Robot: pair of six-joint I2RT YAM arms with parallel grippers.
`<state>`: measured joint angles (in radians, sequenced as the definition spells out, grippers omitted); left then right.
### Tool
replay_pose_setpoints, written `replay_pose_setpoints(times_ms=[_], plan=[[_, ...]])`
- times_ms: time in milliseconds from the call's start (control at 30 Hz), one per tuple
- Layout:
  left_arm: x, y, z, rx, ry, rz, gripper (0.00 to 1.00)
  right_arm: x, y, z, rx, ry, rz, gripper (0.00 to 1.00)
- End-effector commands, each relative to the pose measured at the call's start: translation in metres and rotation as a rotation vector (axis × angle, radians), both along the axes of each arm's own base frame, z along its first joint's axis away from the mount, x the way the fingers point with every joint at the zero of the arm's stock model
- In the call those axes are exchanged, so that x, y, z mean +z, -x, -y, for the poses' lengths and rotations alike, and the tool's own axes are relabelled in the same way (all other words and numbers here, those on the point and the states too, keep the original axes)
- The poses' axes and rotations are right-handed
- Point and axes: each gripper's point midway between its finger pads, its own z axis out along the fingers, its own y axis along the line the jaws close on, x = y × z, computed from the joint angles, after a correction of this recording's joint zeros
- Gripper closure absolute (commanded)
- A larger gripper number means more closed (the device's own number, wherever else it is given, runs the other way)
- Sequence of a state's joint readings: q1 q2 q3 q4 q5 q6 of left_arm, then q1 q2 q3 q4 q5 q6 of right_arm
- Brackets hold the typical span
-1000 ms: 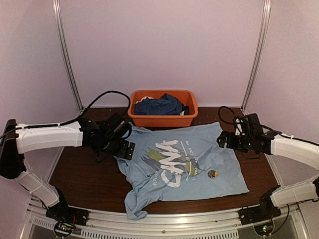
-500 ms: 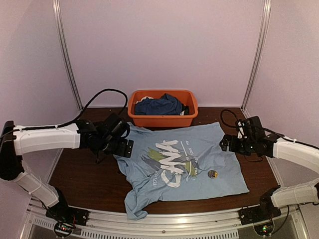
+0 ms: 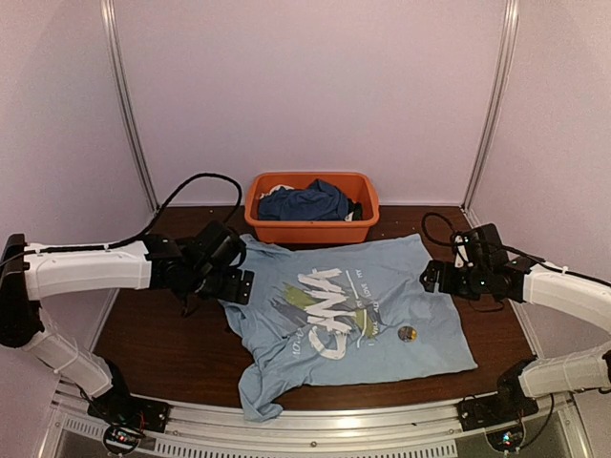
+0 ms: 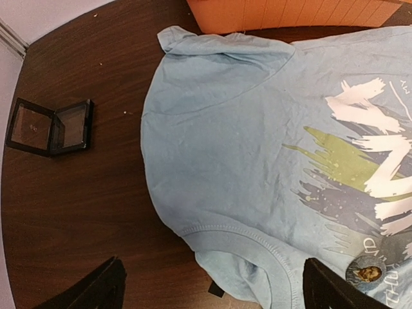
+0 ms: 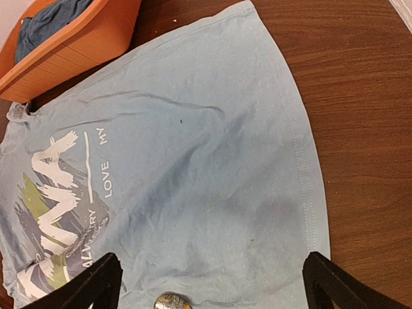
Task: Pin the brooch onto the clothing
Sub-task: Smooth out the clothing with brooches at the center of the board.
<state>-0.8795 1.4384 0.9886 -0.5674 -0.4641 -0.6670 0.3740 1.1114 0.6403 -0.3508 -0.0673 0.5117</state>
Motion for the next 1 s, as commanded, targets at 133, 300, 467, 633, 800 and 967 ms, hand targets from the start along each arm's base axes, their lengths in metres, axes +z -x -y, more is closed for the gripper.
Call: replay_pose_setpoints(times_ms=[133, 300, 467, 633, 800, 967], plan=[[0.012, -0.006, 0.005, -0.001, 0.039, 0.051, 0.02, -0.004, 0.006, 0.006, -0.002, 0.017, -0.028, 0.0], [0.013, -0.011, 0.012, -0.01, 0.043, 0.054, 0.02, -0.001, 0.01, 0.006, 0.006, 0.012, -0.033, 0.0], [0.005, -0.006, 0.014, -0.021, 0.054, 0.025, 0.02, -0.007, 0.018, 0.004, 0.011, -0.016, -0.034, 0.0], [-0.001, 0.0, 0.005, -0.015, 0.051, 0.022, 0.02, -0.013, 0.02, -0.005, 0.032, -0.072, -0.052, 0.0], [0.003, -0.003, 0.013, -0.029, 0.066, 0.023, 0.02, -0.013, 0.018, -0.008, 0.04, -0.083, -0.04, 0.0], [-0.005, -0.004, 0.018, -0.038, 0.062, 0.003, 0.02, -0.014, 0.017, -0.008, 0.043, -0.087, -0.029, 0.0]])
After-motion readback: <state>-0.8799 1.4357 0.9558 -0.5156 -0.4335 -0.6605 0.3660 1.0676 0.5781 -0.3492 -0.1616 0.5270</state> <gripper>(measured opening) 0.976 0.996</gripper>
